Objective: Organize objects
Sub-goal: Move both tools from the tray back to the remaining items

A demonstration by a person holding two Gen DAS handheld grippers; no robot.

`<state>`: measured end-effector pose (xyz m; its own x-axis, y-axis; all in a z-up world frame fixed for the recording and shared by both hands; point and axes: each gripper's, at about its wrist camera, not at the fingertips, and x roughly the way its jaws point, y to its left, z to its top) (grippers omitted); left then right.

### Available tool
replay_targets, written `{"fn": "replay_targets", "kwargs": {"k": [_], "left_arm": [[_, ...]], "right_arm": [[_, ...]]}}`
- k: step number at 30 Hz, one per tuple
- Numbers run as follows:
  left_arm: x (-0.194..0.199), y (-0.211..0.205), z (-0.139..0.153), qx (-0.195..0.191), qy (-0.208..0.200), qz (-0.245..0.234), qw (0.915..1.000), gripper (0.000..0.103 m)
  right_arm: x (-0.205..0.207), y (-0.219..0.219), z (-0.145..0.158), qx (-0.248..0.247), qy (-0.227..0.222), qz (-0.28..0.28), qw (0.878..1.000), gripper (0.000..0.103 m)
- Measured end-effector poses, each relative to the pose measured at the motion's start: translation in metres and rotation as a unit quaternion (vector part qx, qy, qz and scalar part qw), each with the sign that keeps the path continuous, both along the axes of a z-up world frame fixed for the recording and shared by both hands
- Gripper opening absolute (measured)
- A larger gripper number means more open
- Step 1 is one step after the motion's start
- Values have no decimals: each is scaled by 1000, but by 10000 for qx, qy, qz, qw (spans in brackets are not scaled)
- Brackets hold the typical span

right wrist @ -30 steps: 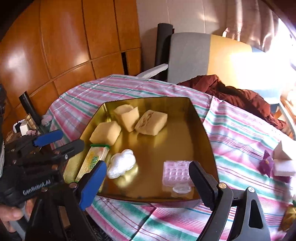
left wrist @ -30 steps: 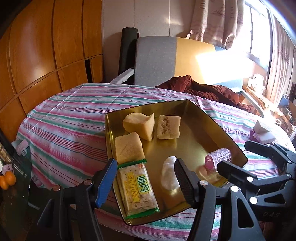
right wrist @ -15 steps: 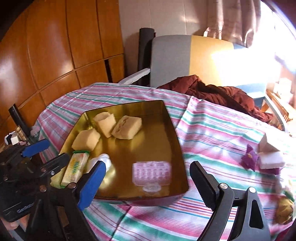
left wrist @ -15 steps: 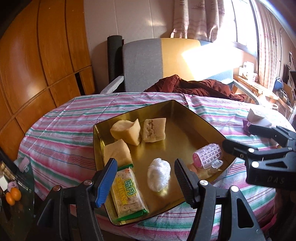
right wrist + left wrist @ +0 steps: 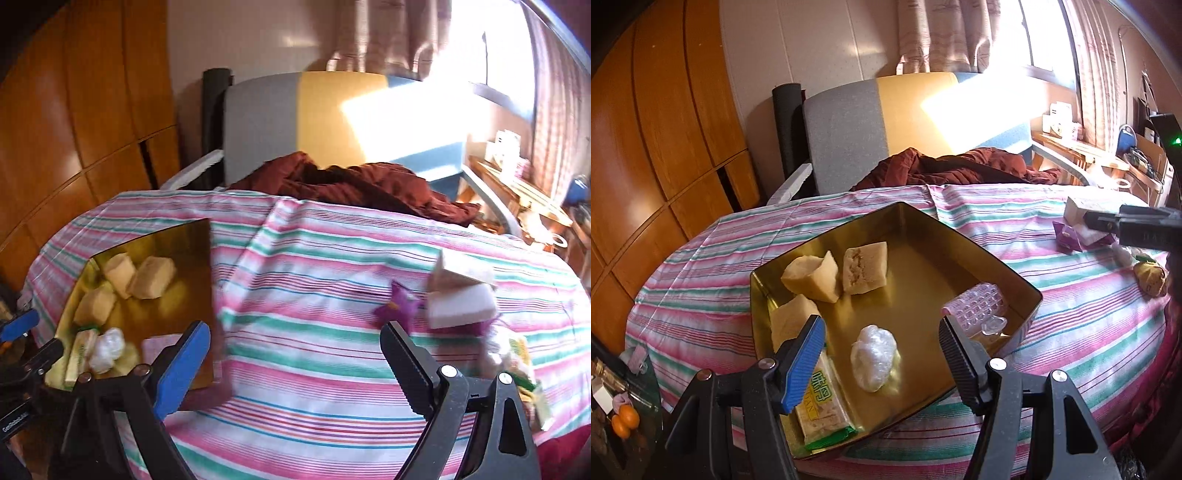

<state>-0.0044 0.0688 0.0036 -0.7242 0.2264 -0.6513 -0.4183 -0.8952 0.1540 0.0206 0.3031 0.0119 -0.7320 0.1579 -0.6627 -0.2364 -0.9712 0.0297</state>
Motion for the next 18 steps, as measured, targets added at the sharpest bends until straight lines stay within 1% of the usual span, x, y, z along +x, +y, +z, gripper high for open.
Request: {"fn": "replay_targets", "kwargs": {"k": [6,11,13,15,18], "left_arm": [[2,23,1,-83,-2,-295,9995,65],[6,52,3,-131,-6,-691,9975,65],[7,66,2,-130,-35,-879,9960,65],[11,83,1,-158,-66,-1094,9939,65],[14,109,-3,-153,-213,-1421,9895,65]], "right_arm": [[19,72,9,207,-72,-723,9971,94],[43,139,13,237,-62,-1471,9888,94],[54,166,12,90,-34,-1837,9829,94],[68,192,8,-105,49,-2244,9744,94],[89,224,1,-650,265,-2813,9570,94]]}}
